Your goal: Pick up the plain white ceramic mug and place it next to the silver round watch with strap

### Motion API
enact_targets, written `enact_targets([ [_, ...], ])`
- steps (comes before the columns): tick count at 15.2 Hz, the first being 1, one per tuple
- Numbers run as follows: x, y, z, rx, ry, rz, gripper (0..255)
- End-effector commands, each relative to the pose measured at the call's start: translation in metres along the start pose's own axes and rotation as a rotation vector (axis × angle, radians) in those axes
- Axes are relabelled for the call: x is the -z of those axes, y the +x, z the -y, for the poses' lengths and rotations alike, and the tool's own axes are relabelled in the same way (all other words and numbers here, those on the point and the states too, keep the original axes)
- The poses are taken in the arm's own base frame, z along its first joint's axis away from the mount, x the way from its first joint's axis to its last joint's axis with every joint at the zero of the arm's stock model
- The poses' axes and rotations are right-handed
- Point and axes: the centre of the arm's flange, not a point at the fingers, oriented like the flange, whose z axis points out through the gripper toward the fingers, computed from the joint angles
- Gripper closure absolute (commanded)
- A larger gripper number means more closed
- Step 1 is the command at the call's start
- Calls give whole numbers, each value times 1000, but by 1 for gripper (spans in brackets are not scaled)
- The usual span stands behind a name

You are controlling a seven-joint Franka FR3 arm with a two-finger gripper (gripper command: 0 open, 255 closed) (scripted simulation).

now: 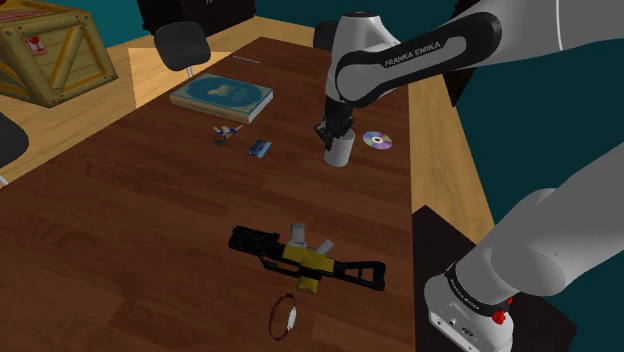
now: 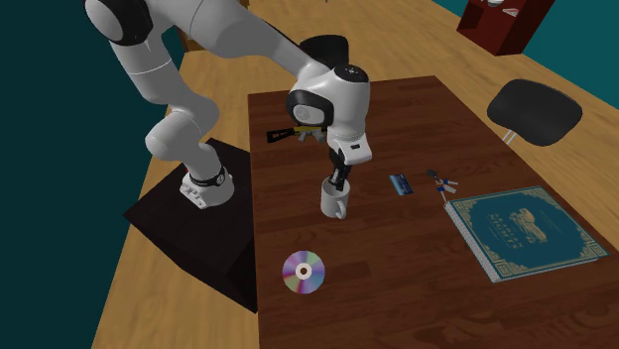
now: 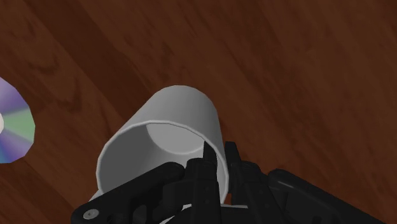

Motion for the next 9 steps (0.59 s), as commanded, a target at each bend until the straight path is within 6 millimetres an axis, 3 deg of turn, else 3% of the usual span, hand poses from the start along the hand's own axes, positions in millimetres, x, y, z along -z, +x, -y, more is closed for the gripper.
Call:
enact_targets([
  [1, 0, 0, 0, 0, 0, 0, 255],
  [3, 0, 0, 0, 0, 0, 0, 255],
  [9, 32, 2, -1, 0, 0, 0, 255],
])
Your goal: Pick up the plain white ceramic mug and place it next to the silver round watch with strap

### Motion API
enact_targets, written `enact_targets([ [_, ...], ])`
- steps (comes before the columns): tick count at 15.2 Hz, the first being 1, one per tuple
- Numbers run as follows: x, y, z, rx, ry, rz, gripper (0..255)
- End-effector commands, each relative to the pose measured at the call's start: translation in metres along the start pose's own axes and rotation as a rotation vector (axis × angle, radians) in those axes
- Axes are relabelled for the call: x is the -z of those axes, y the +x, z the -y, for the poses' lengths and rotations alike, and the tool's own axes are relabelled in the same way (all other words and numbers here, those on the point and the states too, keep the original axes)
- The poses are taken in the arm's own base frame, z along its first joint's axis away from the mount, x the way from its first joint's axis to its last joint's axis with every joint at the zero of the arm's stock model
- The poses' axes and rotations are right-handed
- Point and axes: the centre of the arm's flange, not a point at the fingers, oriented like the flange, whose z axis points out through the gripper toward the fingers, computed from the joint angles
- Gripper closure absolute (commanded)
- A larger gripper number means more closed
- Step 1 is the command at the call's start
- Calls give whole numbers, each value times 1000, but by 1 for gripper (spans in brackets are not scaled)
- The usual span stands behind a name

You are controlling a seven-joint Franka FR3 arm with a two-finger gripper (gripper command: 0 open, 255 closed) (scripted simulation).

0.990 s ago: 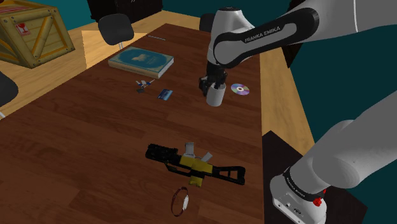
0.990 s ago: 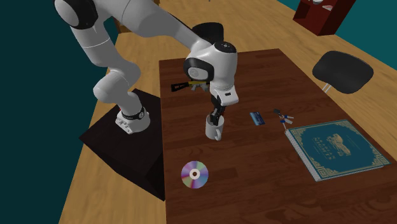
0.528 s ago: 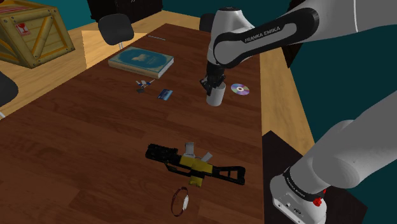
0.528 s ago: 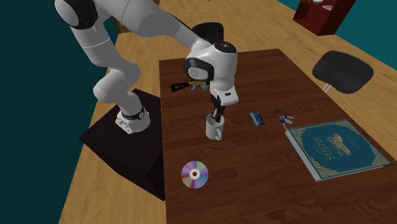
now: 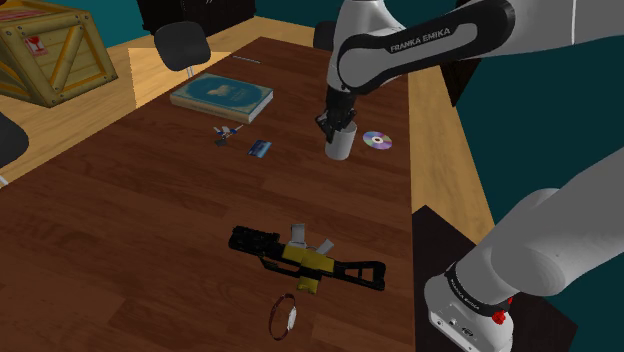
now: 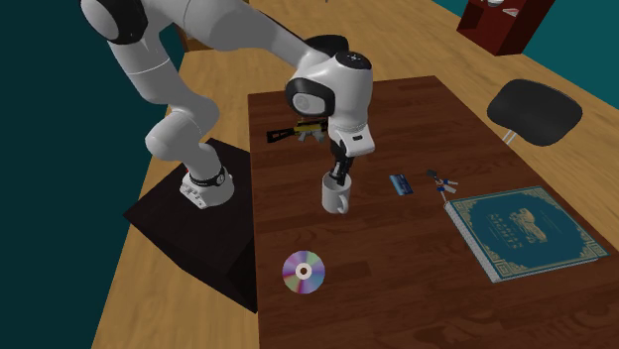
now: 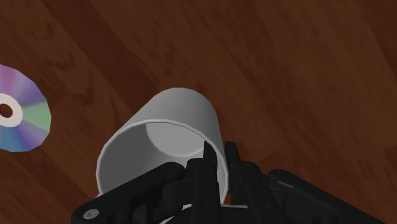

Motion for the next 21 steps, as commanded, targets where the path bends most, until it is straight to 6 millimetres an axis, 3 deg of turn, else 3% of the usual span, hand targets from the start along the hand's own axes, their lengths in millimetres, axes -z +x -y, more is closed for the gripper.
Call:
enact_targets([
  [1, 11, 0, 0, 0, 0, 0, 255],
  [21, 116, 5, -3, 0, 0, 0, 255],
])
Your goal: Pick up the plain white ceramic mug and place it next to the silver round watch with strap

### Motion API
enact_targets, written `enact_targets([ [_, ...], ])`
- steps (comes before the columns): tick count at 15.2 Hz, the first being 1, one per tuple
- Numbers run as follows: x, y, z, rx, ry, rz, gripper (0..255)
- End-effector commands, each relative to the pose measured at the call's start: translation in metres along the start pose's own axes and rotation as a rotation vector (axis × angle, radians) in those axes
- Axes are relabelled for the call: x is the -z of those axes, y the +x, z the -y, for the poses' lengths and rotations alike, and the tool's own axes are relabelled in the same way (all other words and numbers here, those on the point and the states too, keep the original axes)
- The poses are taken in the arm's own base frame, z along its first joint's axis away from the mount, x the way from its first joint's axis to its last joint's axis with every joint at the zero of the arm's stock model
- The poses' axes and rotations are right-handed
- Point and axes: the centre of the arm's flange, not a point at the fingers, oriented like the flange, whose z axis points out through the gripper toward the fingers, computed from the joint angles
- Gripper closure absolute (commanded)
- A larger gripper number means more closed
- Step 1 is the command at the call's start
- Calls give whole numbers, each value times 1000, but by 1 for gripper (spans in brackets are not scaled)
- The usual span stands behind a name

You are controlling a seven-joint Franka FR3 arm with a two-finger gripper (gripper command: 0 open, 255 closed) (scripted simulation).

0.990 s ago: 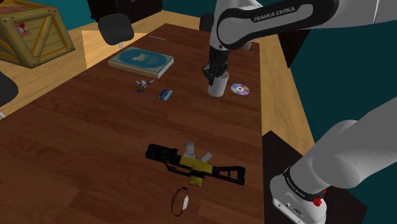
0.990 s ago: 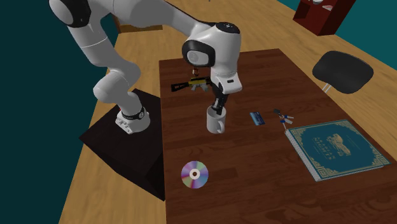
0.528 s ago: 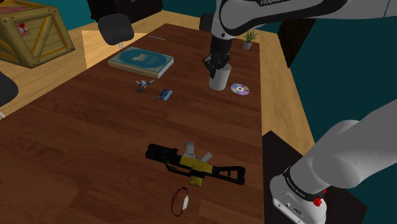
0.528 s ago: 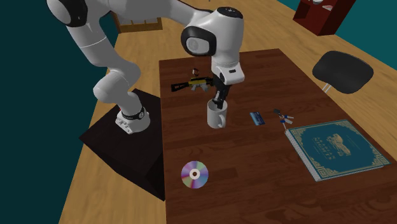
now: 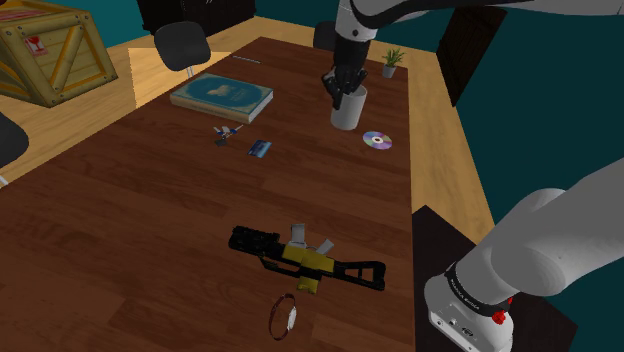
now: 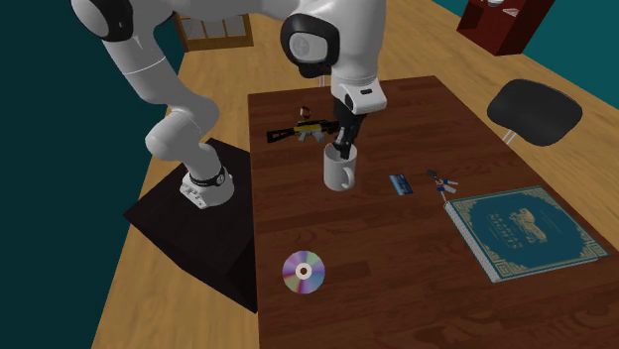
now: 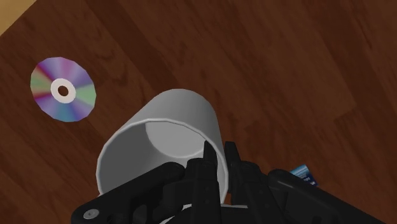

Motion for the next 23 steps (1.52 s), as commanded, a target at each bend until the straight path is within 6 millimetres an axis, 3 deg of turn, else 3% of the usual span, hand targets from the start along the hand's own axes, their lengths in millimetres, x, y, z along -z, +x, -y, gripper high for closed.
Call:
enact_targets([
  [1, 11, 0, 0, 0, 0, 1, 255],
  [7, 38, 1, -1, 0, 0, 1, 255],
  [23, 48, -92, 188, 0, 0, 1, 255],
])
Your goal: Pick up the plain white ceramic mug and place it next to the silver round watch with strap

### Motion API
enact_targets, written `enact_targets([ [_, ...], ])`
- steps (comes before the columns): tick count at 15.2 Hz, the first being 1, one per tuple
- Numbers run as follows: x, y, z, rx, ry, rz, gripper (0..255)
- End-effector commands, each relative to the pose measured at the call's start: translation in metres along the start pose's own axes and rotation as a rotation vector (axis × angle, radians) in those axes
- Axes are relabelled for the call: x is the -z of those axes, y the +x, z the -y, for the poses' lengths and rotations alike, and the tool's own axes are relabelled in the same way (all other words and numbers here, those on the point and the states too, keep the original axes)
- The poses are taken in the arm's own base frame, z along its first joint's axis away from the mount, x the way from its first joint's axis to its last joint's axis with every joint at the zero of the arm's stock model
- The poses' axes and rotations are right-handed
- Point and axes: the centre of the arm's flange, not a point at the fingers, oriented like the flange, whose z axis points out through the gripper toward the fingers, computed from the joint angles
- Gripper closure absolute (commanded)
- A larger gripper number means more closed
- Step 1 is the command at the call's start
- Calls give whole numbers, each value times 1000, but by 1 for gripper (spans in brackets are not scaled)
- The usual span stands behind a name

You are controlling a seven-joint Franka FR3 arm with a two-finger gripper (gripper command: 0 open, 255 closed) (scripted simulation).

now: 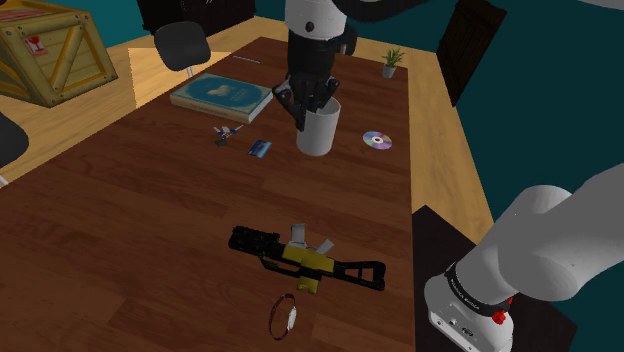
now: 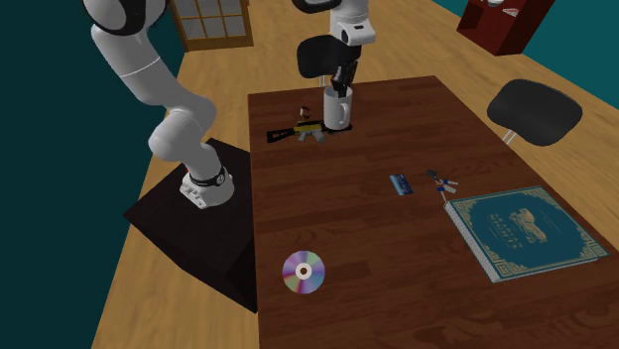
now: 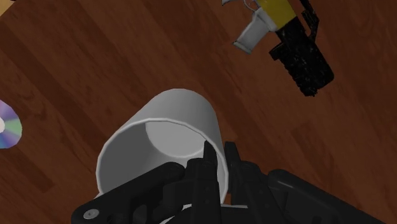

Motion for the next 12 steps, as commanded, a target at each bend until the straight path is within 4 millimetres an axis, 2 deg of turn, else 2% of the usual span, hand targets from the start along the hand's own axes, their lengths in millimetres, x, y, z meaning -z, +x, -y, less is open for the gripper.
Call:
enact_targets([
  [1, 0, -11, 24, -2, 0, 0, 255],
  [12, 7, -75, 154, -2, 0, 0, 255],
])
